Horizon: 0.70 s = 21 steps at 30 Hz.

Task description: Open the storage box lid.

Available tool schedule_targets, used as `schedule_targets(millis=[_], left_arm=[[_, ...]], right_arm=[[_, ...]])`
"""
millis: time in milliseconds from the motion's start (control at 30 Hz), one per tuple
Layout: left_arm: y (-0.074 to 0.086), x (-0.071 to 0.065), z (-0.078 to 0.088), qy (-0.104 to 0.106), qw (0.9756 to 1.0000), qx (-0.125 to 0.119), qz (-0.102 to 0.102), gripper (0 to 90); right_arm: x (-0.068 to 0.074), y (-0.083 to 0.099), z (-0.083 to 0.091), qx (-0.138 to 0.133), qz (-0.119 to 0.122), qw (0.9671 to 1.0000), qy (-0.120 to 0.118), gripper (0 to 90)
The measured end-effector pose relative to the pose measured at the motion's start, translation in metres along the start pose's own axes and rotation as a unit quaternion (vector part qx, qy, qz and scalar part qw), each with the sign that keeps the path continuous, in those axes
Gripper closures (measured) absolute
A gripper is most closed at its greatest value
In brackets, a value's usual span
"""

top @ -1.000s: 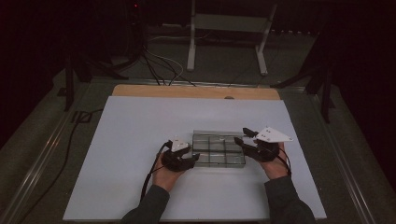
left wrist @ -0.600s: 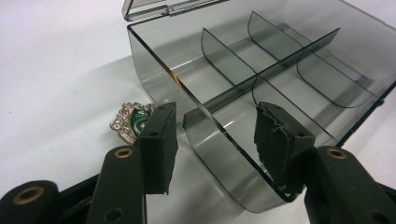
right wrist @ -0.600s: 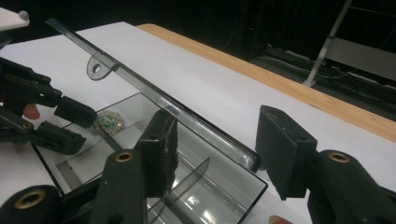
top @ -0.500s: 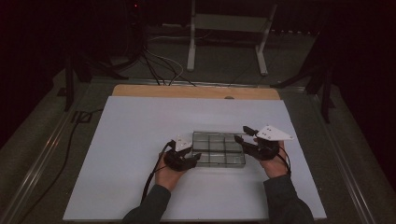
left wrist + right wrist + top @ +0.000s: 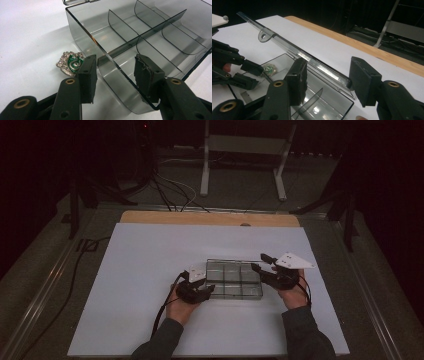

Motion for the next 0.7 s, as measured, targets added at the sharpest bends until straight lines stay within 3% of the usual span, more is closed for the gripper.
schedule_targets(millis=[467,700], left_arm=[[0.001,-0.002,0.001,-0.009,0.9999,0.008,-0.002,56.3],[0.001,-0.002,0.002,-0.009,0.9999,0.011,-0.004,56.4]], right_arm=[[-0.011,0.003,-0.011,-0.004,-0.031,0.9994,-0.012,50.2],[-0.018,0.010,-0.027,0.019,-0.040,0.9989,-0.014,50.5]])
Point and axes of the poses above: each handheld gripper's, and its own axes: z roughly backward along the jaws, y roughly out of its underside, x roughly to its left, the point moved 5 cm from there along -z, roughly forward along the jaws, and after that the axes turned 14 degrees about x, right-handed, at the moved point
